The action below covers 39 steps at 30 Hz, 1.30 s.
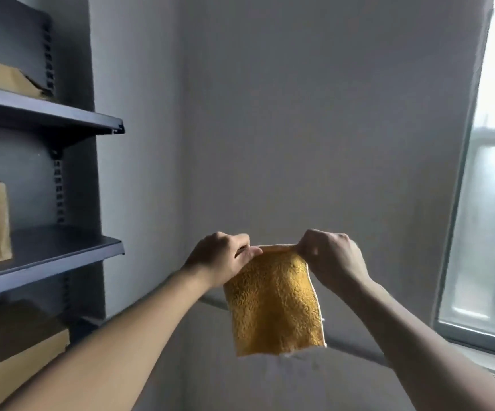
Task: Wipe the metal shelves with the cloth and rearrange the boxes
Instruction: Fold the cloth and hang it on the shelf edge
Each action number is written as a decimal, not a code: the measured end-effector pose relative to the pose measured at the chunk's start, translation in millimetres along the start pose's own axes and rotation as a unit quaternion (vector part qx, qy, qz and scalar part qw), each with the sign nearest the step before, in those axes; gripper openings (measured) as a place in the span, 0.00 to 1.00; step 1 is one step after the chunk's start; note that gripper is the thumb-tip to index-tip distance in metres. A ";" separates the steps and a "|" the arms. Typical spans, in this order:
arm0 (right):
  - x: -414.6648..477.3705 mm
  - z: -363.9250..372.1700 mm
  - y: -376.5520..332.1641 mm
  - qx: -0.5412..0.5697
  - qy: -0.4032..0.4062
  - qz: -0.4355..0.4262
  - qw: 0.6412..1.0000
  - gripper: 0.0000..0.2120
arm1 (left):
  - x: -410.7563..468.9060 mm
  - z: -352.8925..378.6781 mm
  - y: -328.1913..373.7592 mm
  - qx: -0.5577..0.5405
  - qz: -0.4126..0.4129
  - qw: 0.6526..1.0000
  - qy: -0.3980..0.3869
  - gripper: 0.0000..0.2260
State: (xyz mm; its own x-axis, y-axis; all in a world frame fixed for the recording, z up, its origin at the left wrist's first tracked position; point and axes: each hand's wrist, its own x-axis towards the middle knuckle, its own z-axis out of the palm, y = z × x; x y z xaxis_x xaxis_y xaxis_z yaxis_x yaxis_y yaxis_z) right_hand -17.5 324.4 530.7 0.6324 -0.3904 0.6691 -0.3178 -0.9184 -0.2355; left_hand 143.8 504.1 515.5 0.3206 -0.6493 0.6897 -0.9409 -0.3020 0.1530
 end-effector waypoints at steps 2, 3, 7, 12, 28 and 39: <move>37.9 36.1 -10.9 0.030 -0.020 -0.048 0.998 0.09 | 4.0 -5.1 -32.1 0.036 -0.058 0.998 0.016 0.17; 56.0 52.7 -17.7 0.045 -0.031 -0.071 0.996 0.08 | 3.8 -8.0 -45.7 0.051 -0.086 0.995 0.021 0.17; 112.4 109.3 -55.3 0.113 -0.062 -0.155 0.979 0.07 | -1.9 -28.5 -88.4 0.093 -0.188 0.977 0.043 0.18; 146.0 163.3 -117.9 0.194 -0.100 -0.251 0.943 0.07 | -27.4 -66.1 -114.6 0.146 -0.308 0.938 0.062 0.19; 201.6 255.3 -276.5 0.224 -0.168 -0.308 0.910 0.11 | -35.9 -140.8 -221.7 0.468 -0.315 0.824 -0.048 0.14; 196.5 298.0 -320.4 0.172 -0.185 -0.350 0.902 0.19 | -54.2 -135.0 -273.0 0.436 -0.351 0.828 -0.039 0.16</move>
State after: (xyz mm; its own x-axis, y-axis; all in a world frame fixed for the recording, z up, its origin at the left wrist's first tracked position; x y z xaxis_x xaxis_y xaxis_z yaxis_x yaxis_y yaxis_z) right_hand 419.1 522.9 527.6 0.8057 0.3558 0.4735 0.4480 -0.8890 -0.0943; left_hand 368.6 716.0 531.9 0.7933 -0.1329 0.5942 -0.0945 -0.9909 -0.0955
